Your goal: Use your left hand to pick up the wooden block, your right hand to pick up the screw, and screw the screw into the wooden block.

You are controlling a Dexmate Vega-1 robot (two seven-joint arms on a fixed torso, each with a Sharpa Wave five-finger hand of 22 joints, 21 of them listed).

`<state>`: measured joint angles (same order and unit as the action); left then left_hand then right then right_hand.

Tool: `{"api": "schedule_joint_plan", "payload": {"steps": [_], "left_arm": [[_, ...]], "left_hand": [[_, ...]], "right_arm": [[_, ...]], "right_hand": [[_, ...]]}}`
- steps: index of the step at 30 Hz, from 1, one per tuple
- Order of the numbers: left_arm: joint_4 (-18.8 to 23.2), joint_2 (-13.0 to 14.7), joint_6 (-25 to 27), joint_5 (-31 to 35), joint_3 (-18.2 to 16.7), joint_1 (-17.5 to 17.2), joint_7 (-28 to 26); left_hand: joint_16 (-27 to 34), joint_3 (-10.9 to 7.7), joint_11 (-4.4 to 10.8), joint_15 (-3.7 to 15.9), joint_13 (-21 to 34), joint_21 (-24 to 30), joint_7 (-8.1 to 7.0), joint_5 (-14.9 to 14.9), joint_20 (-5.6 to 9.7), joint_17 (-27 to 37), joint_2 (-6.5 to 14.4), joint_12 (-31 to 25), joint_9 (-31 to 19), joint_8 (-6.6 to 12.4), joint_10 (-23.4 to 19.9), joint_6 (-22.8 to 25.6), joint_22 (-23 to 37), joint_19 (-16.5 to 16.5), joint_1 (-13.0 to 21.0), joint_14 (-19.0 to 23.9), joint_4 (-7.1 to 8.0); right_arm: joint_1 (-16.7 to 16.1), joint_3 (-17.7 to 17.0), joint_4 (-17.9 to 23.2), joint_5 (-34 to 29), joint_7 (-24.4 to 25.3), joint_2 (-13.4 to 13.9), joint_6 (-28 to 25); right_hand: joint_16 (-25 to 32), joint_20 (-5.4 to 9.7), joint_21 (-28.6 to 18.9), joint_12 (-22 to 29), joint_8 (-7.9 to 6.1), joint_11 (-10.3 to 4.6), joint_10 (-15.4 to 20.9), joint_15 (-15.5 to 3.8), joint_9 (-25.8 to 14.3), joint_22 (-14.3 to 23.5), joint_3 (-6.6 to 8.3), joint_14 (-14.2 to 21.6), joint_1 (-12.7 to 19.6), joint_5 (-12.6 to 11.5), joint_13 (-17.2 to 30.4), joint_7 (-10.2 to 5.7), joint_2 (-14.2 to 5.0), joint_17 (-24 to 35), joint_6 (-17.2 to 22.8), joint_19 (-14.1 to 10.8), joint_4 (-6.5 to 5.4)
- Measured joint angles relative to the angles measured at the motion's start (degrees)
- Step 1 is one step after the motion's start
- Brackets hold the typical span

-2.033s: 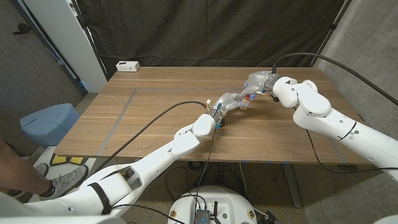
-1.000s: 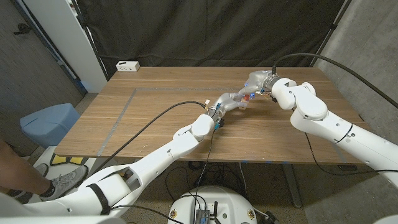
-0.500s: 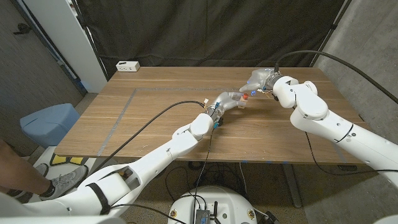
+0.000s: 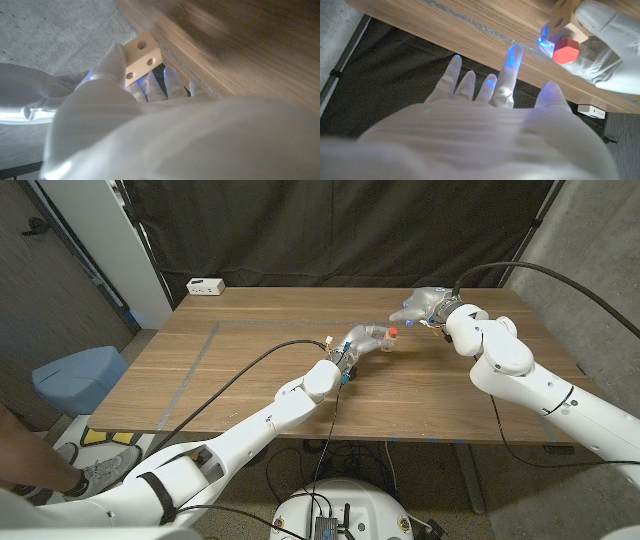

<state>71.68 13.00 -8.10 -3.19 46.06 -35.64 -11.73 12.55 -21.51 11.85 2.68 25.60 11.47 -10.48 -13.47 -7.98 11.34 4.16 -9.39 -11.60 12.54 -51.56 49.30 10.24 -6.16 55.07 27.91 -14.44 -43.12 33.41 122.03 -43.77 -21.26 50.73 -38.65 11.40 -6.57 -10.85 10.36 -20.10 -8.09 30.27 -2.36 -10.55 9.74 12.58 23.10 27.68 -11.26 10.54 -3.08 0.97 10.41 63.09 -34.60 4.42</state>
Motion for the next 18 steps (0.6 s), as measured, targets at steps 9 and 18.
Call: {"api": "schedule_joint_plan", "payload": {"steps": [9, 18], "left_arm": [[0.6, 0.2, 0.0, -1.1, -0.6, -0.1, 0.6], [1.2, 0.4, 0.0, -1.9, -0.8, -0.4, 0.9]], "left_hand": [[0.0, 0.19, 0.00, 0.00, 0.0, 0.0, 0.00, 0.1, 0.02, 0.0, 0.0, 0.0, 0.0, -0.04, 0.0, 0.0, 0.0, 0.0, 0.0, 0.0, 0.19], [0.0, 0.41, -0.67, 0.00, 0.0, 0.0, -0.09, 0.1, 0.21, -0.2, -0.8, 0.0, 0.0, -0.15, -0.7, 0.1, 0.0, -0.2, -0.8, 0.0, 0.42]], "right_arm": [[-2.5, -2.0, 0.5, 5.9, 7.1, -0.2, -1.5], [-4.1, -3.2, 0.7, 12.1, 13.5, 0.2, -1.8]], "right_hand": [[0.0, -0.30, 0.0, 0.0, 2.17, 1.44, -1.4, 0.31, 0.0, -0.1, 0.02, -0.3, -0.3, 0.0, 0.0, -0.63, -0.30, 0.1, -3.5, -0.3, 0.48], [0.0, -0.50, 0.0, 0.0, 3.06, 1.79, -1.8, 0.62, -0.3, -0.1, 0.02, -0.6, -0.3, 0.0, 0.0, -0.75, -0.30, 0.1, -4.6, -0.5, 0.48]]}}
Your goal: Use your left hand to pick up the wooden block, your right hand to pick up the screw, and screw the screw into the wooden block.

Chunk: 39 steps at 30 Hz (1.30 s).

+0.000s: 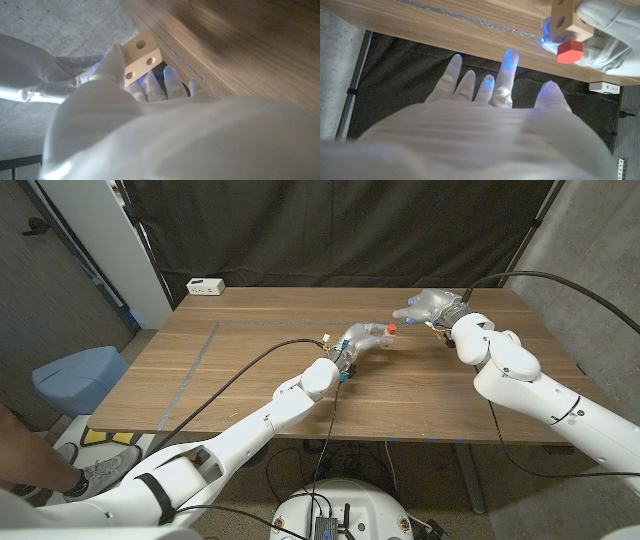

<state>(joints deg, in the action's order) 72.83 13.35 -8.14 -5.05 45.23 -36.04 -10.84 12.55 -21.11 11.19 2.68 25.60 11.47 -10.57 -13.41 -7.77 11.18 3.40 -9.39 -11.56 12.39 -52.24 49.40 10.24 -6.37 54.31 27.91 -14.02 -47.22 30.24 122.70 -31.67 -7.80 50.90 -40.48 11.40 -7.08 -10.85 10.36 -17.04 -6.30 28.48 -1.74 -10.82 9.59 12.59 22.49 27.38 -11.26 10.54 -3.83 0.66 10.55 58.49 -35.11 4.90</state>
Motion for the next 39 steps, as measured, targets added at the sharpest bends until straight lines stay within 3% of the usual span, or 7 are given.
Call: {"api": "schedule_joint_plan", "payload": {"steps": [14, 16, 22, 29, 39], "left_arm": [[1.4, 0.6, 0.5, -0.6, -0.5, -0.6, 0.0], [1.5, 0.7, 0.6, -0.7, -0.6, -0.6, 0.0], [1.7, 0.8, 0.7, -0.8, -0.7, -0.7, 0.0], [1.7, 0.7, 0.8, -1.3, -0.9, -0.8, 0.0], [1.2, 0.4, 0.9, -2.0, -1.1, -0.7, 0.1]], "left_hand": [[0.0, -0.07, -0.05, 0.00, 0.0, 0.0, -0.08, 0.2, 0.00, 0.0, -0.3, 0.0, 0.0, -0.13, -0.1, 0.1, 0.0, 0.0, -0.3, 0.0, 1.02], [0.0, -0.10, -0.28, 0.00, 0.0, 0.0, -0.08, 0.2, 0.00, 0.0, -0.7, 0.0, 0.0, -0.29, -0.3, 0.1, 0.0, 0.0, -0.7, 0.0, 1.05], [0.0, 0.07, -0.43, 0.00, 0.0, 0.0, -0.07, 0.2, 0.00, 0.0, -0.8, 0.0, 0.0, -0.06, -0.5, 0.1, 0.0, 0.0, -0.8, 0.0, 1.36], [0.0, 0.29, -0.43, 0.00, 0.0, 0.0, -0.06, 0.3, 0.00, 0.0, -1.0, 0.0, 0.0, -0.06, -0.5, 0.1, 0.0, 0.0, -1.0, 0.0, 1.60], [0.0, 0.47, -0.42, 0.00, 0.0, 0.0, -0.05, 0.5, 0.00, 0.0, -1.3, 0.0, 0.0, -0.07, -0.5, 0.1, 0.0, 0.0, -1.3, 0.0, 1.90]], "right_arm": [[-2.2, -1.3, -0.4, 6.4, 6.4, 0.4, 0.9], [-2.8, -1.7, -0.6, 8.2, 8.2, 0.4, 1.4], [-4.1, -2.9, -1.1, 11.3, 11.0, 0.0, 2.7], [-6.1, -4.8, -2.2, 17.0, 15.7, -1.1, 5.2], [-8.2, -6.8, -3.5, 22.9, 21.2, -3.2, 7.9]], "right_hand": [[0.0, -0.21, 0.0, 0.0, 1.14, 1.17, -1.1, 0.13, 0.0, 0.0, 0.06, -0.1, 0.2, 0.0, 0.2, -0.16, -0.19, 0.0, -1.3, -0.2, 0.53], [0.0, -0.20, 0.0, 0.0, 1.59, 2.26, -0.9, 0.31, 0.0, 0.0, 0.16, -0.3, 0.3, 0.0, 0.3, -0.31, -0.31, 0.0, -1.9, -0.2, 0.64], [0.0, -0.51, 0.0, 0.0, 2.45, 3.11, -1.6, 0.62, -0.3, 0.0, 0.20, -0.4, 0.1, 0.0, 0.3, -0.38, -0.48, 0.0, -3.7, -0.5, 0.92], [0.0, -0.73, 0.0, 0.3, 3.66, 6.85, -1.7, 1.15, -0.3, 0.0, 0.10, 0.1, 0.4, 0.3, 0.3, -0.23, -0.85, 0.0, -5.0, -0.7, 1.05], [0.0, -1.64, 0.0, 0.3, 4.61, 8.27, -2.5, 2.49, -0.3, 0.0, 0.31, -0.6, -0.2, 0.7, 0.3, 0.33, -1.37, 0.3, -6.8, 0.0, 1.26]]}}
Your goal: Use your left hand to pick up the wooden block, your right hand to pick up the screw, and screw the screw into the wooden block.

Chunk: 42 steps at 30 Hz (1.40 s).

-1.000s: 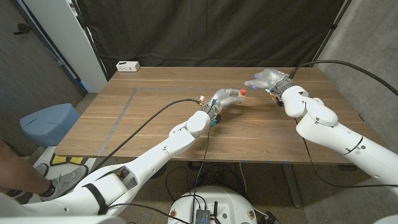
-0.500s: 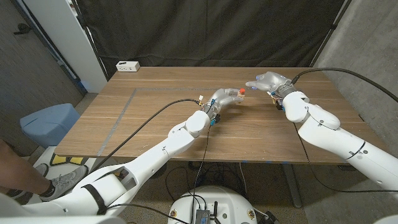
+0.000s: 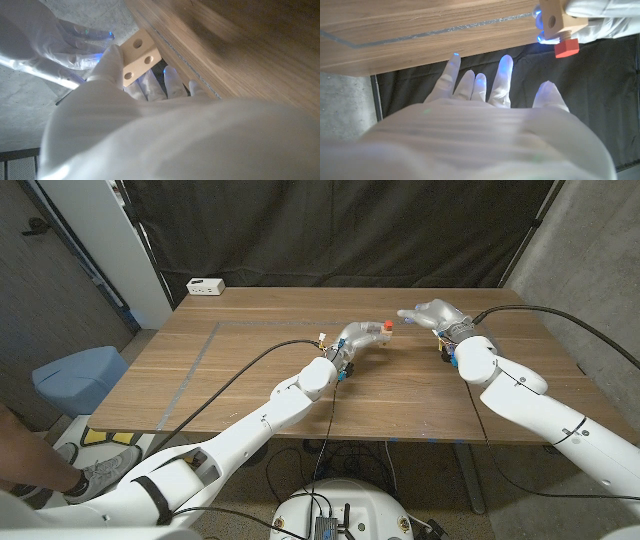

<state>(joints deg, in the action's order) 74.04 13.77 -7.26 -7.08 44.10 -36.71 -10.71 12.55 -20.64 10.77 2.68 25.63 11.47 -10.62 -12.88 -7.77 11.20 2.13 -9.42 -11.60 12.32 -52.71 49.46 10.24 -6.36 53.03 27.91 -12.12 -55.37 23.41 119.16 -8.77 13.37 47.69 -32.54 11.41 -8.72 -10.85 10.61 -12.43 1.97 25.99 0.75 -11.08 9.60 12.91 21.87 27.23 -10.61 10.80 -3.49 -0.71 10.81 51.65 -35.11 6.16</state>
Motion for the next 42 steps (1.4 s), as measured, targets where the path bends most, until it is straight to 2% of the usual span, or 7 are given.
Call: {"api": "schedule_joint_plan", "payload": {"steps": [11, 19, 22, 27, 36, 38, 42], "left_arm": [[-1.6, -0.7, -0.2, -1.1, 0.0, 1.0, 1.2], [-2.1, -1.0, -0.2, -1.8, 0.0, 1.4, 2.0], [-2.1, -1.1, 0.0, -2.0, 0.0, 1.6, 2.3], [-2.0, -1.0, 0.5, -2.3, 0.1, 1.6, 2.6], [-1.5, -0.9, 1.0, -2.6, 0.1, 1.5, 2.7], [-1.5, -0.8, 1.0, -2.7, 0.2, 1.4, 2.7], [-1.3, -0.7, 1.1, -2.7, 0.2, 1.3, 2.7]], "left_hand": [[0.0, 0.09, 0.01, 0.00, 0.0, 0.0, 0.01, 0.1, -0.21, 0.0, 0.0, 0.0, 0.0, -0.06, 0.0, 0.0, 0.0, 0.2, 0.0, 0.0, 0.28], [0.0, -0.19, 0.01, 0.00, 0.0, 0.0, 0.02, 0.1, -0.21, 0.0, -0.1, 0.0, 0.0, -0.27, 0.0, 0.0, 0.0, 0.2, -0.1, 0.0, 0.56], [0.0, -0.73, 0.02, 0.00, 0.0, 0.0, 0.10, 0.1, -0.21, 0.0, -0.4, -0.1, 0.0, -0.45, 0.0, -0.1, 0.0, 0.2, -0.4, 0.0, 1.43], [0.0, -0.68, -0.20, 0.00, 0.0, 0.0, 0.10, 0.3, -0.23, 0.0, -0.4, -0.1, 0.0, -0.61, -0.2, -0.1, 0.0, 0.2, -0.4, 0.0, 1.50], [0.0, -0.71, -0.30, 0.00, 0.0, 0.0, 0.10, 0.3, -0.52, 0.0, -0.4, -0.1, 0.0, -0.66, -0.3, -0.1, 0.0, 0.5, -0.4, 0.0, 1.53], [0.0, -0.72, 0.40, 0.00, 0.0, 0.0, 0.10, 0.4, -0.52, 0.0, -0.8, -0.1, 0.0, -0.67, -1.1, -0.1, 0.0, 0.5, -0.8, 0.0, 1.54], [0.0, -0.72, 0.42, 0.00, 0.0, 0.0, 0.10, 0.4, -0.52, 0.0, -0.9, -0.1, 0.0, -0.67, -1.1, -0.1, 0.0, 0.5, -0.9, 0.0, 1.54]], "right_arm": [[-2.1, -2.2, -1.5, 7.1, 4.2, -2.0, 4.1], [-3.1, -3.4, -2.5, 11.6, 5.1, -2.6, 7.7], [-3.5, -3.9, -3.1, 13.7, 5.3, -2.8, 9.4], [-4.3, -4.6, -3.9, 16.5, 5.5, -3.1, 12.2], [-5.4, -5.3, -5.3, 19.7, 5.6, -3.7, 16.1], [-5.6, -5.5, -5.6, 20.5, 5.7, -3.8, 17.1], [-6.0, -5.8, -6.2, 22.3, 5.8, -4.1, 19.3]], "right_hand": [[-0.5, -1.79, 0.3, -0.5, 2.28, 1.10, -3.4, 2.66, 0.1, 0.0, -0.24, -2.7, -0.5, 0.2, 0.0, 0.02, -0.53, 0.0, -5.6, 1.4, 0.23], [-0.8, -3.15, 0.3, -0.7, 2.30, 1.34, -7.3, 4.78, 0.4, 0.0, -0.54, -5.4, -1.1, 0.2, -0.1, -0.27, -1.13, 0.0, -9.4, 2.7, 0.32], [-0.9, -3.54, 0.7, -0.7, 2.72, 1.36, -8.1, 5.20, 0.4, 0.0, -0.60, -6.5, -1.1, 0.5, -0.1, -0.30, -1.10, 0.0, -10.3, 3.2, 0.26], [-1.1, -3.59, 0.7, -0.7, 2.72, 1.81, -9.5, 5.85, 0.4, 0.0, -0.60, -7.9, -2.1, 0.5, -0.1, -0.10, -1.30, 0.0, -12.4, 4.8, 0.26], [-1.0, -3.67, 0.7, -0.7, 2.72, 1.56, -12.0, 6.61, 0.7, 0.0, -0.84, -10.6, -3.1, 0.4, -0.4, 0.01, -1.86, 0.2, -15.1, 7.2, 0.02], [-1.0, -3.69, 0.7, -0.7, 2.72, 1.72, -12.4, 6.52, 0.7, 0.0, -0.84, -11.1, -3.3, 0.4, -0.4, 0.08, -2.09, 0.1, -15.5, 7.6, 0.02], [-1.0, -3.71, 0.7, -0.7, 2.72, 1.58, -12.6, 6.72, 0.7, 0.0, -1.00, -11.3, -3.3, 0.4, -0.4, 0.11, -2.09, 0.1, -16.1, 8.0, -0.14]]}}
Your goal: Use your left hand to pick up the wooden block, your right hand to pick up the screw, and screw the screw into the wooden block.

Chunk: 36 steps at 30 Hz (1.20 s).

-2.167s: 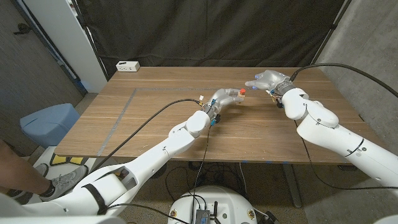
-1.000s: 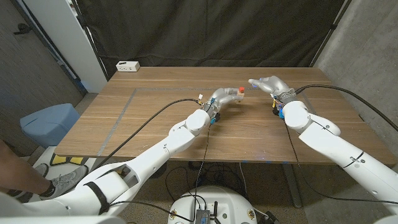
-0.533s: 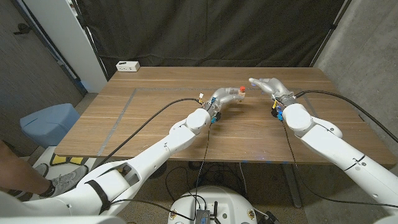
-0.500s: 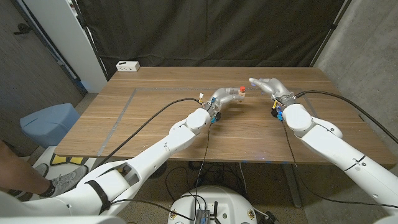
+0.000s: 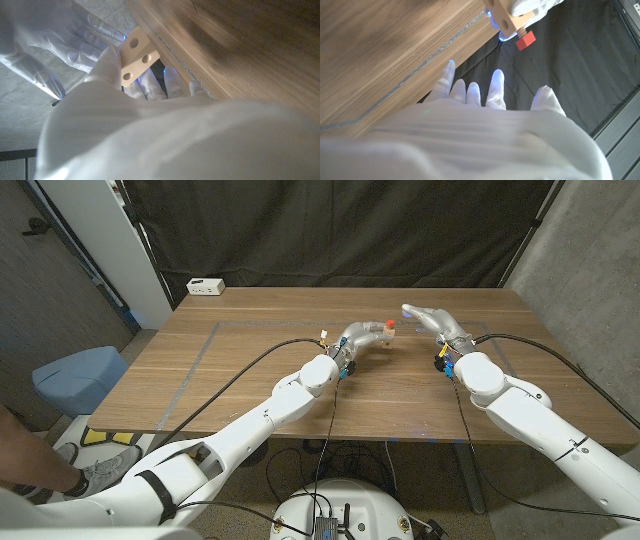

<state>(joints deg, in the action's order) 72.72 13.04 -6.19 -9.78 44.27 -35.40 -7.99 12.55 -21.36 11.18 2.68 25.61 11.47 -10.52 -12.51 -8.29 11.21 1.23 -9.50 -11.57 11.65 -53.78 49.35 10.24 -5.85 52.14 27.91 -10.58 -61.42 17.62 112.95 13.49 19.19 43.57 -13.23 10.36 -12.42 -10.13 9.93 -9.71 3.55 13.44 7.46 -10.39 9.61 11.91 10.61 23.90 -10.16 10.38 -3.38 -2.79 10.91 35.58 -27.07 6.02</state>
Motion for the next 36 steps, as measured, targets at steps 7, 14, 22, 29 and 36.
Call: {"api": "schedule_joint_plan", "payload": {"steps": [7, 14, 22, 29, 36], "left_arm": [[0.0, 0.0, 0.0, -0.1, 0.0, -0.1, 0.0], [-0.4, -0.1, -0.1, -0.1, 0.0, -0.1, -0.1], [-1.3, -0.4, -0.6, -0.1, 0.0, 0.4, -0.2], [-2.0, -0.7, -1.0, -0.1, 0.0, 0.7, -0.2], [-2.7, -0.9, -1.3, 0.0, 0.0, 1.2, -0.2]], "left_hand": [[0.0, -0.01, 0.20, 0.00, 0.0, 0.0, 0.00, 0.0, 0.00, 0.0, 0.0, 0.0, 0.2, -0.02, -0.2, 0.0, 0.0, 0.0, 0.0, 0.0, 0.00], [0.0, -0.02, 0.20, 0.00, 0.0, 0.0, 0.00, 0.2, 0.00, 0.0, 0.0, 0.0, 0.2, -0.05, -0.2, 0.0, 0.0, 0.0, 0.0, 0.0, -0.01], [0.0, -0.02, 0.21, 0.00, 0.0, 0.0, 0.00, 0.2, 0.00, 0.0, 0.0, 0.0, 0.2, -0.10, -0.2, 0.0, 0.0, 0.0, 0.0, 0.0, -0.01], [0.0, -0.03, 0.22, 0.00, 0.0, 0.0, 0.05, 0.2, 0.00, 0.0, 0.0, 0.0, 0.3, 0.03, -0.2, -0.1, 0.0, 0.0, 0.0, 0.0, -0.01], [0.0, -0.03, 0.22, 0.00, 0.0, 0.0, 0.05, 0.3, 0.00, 0.0, 0.0, 0.0, 0.2, 0.02, -0.2, -0.1, 0.0, 0.0, 0.0, 0.0, -0.01]], "right_arm": [[-0.6, -0.4, -1.0, 2.7, 0.0, -0.6, 3.1], [-0.8, -0.6, -2.0, 5.0, -0.7, -1.1, 5.3], [-0.8, -0.6, -3.0, 7.3, -1.2, -1.6, 7.0], [-0.7, -0.3, -3.6, 8.0, -1.1, -1.9, 7.8], [-0.5, 0.0, -4.1, 8.1, -0.3, -2.2, 8.6]], "right_hand": [[0.0, 0.12, 0.0, 0.0, 0.00, 0.27, -1.2, 0.51, 0.0, 0.0, -0.23, -1.5, -0.9, 0.0, 0.0, -0.09, -0.33, 0.1, -1.1, 1.3, -0.23], [0.0, -0.09, 0.4, 0.0, 0.00, 0.36, -3.3, 0.51, 0.0, 0.0, -0.47, -3.6, -1.8, 0.0, 0.0, 0.40, -0.77, 0.2, -2.3, 3.6, -0.47], [0.0, 0.13, 0.4, 0.0, 0.00, 0.24, -3.9, 0.35, 0.0, 0.0, -0.47, -4.4, -2.3, 0.0, 0.0, 0.71, -1.21, 0.0, -2.6, 4.6, -0.47], [0.0, 0.14, 0.4, 0.0, -0.48, 0.24, -3.8, 0.30, 0.0, 0.0, -0.47, -4.4, -2.3, 0.0, 0.0, 0.85, -1.21, 0.0, -2.4, 5.2, -0.47], [0.0, 0.03, 0.4, 0.5, -1.12, 0.24, -3.8, 0.30, 0.0, 0.0, -0.36, -4.4, -2.2, 0.0, 0.0, 1.01, -1.21, -0.2, -0.6, 5.7, -0.36]]}}
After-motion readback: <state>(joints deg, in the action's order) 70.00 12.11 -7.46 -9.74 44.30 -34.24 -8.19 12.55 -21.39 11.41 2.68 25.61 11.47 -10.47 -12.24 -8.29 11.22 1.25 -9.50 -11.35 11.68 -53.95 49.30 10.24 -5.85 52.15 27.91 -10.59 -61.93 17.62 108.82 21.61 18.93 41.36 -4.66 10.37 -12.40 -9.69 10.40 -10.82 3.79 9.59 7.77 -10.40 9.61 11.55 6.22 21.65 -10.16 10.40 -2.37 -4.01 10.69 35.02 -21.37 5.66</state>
